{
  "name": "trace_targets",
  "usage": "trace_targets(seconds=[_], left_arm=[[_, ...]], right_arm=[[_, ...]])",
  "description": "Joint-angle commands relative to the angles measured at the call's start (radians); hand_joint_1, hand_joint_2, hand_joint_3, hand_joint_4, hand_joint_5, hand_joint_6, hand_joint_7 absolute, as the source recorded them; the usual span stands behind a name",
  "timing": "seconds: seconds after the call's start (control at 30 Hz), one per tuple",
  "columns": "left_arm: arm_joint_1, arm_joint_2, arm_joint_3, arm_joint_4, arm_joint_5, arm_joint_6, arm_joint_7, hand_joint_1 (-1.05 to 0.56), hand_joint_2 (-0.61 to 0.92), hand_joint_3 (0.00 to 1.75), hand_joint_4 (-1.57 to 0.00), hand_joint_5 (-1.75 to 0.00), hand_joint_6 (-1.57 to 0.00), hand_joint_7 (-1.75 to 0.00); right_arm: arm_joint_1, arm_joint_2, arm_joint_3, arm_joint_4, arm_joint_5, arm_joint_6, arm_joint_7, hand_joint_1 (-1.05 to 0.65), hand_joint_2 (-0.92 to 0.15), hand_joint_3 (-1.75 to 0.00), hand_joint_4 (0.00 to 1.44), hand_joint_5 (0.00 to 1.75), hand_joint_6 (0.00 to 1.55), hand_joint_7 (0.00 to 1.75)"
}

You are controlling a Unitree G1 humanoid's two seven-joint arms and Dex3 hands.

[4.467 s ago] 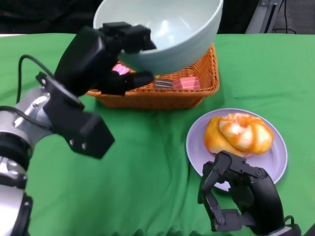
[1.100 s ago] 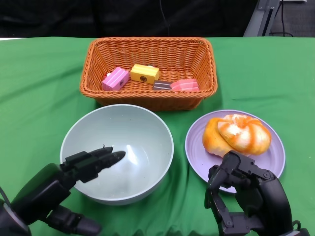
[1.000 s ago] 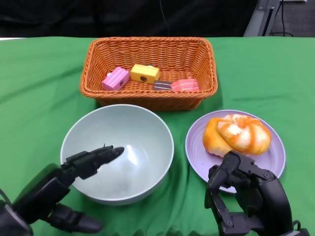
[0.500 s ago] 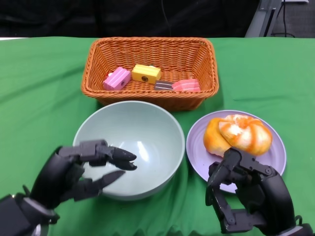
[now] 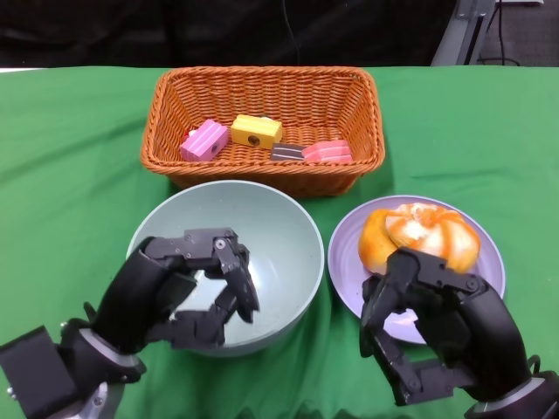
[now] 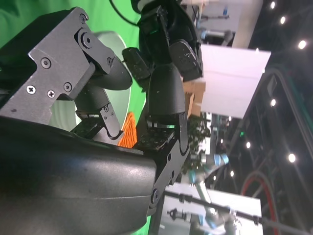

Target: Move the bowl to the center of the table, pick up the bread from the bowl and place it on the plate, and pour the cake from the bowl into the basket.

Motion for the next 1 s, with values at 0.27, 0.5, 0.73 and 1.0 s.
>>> trace_targets(seconds=[0.27, 0.5, 0.73, 1.0], left_arm=[[0.056, 0.016, 0.038, -0.120, -0.023, 0.147, -0.137, -0.17, 0.48, 1.16, -0.82, -1.65, -0.76, -1.42], [0.066, -0.002, 0.064, -0.128, -0.044, 0.180, -0.206, -0.17, 0.50, 1.13, -0.80, -1.67, -0.76, -1.44], [0.072, -0.020, 0.086, -0.113, -0.048, 0.187, -0.238, -0.16, 0.49, 1.16, -0.79, -1.68, -0.75, -1.43], [0.071, -0.038, 0.120, -0.103, -0.010, 0.166, -0.224, -0.16, 0.45, 1.19, -0.78, -1.71, -0.73, -1.46]], right_arm=[[0.007, -0.010, 0.021, -0.054, 0.000, 0.018, 0.012, -0.09, -0.42, -1.14, 0.84, 1.61, 0.77, 1.29], [0.016, -0.013, 0.034, -0.062, 0.008, 0.018, 0.028, -0.10, -0.43, -1.11, 0.84, 1.62, 0.77, 1.29], [0.015, -0.011, 0.034, -0.048, -0.003, 0.005, 0.029, -0.11, -0.41, -1.12, 0.84, 1.64, 0.77, 1.28], [0.016, -0.009, 0.028, -0.044, 0.005, 0.012, 0.026, -0.10, -0.42, -1.12, 0.82, 1.64, 0.76, 1.29]])
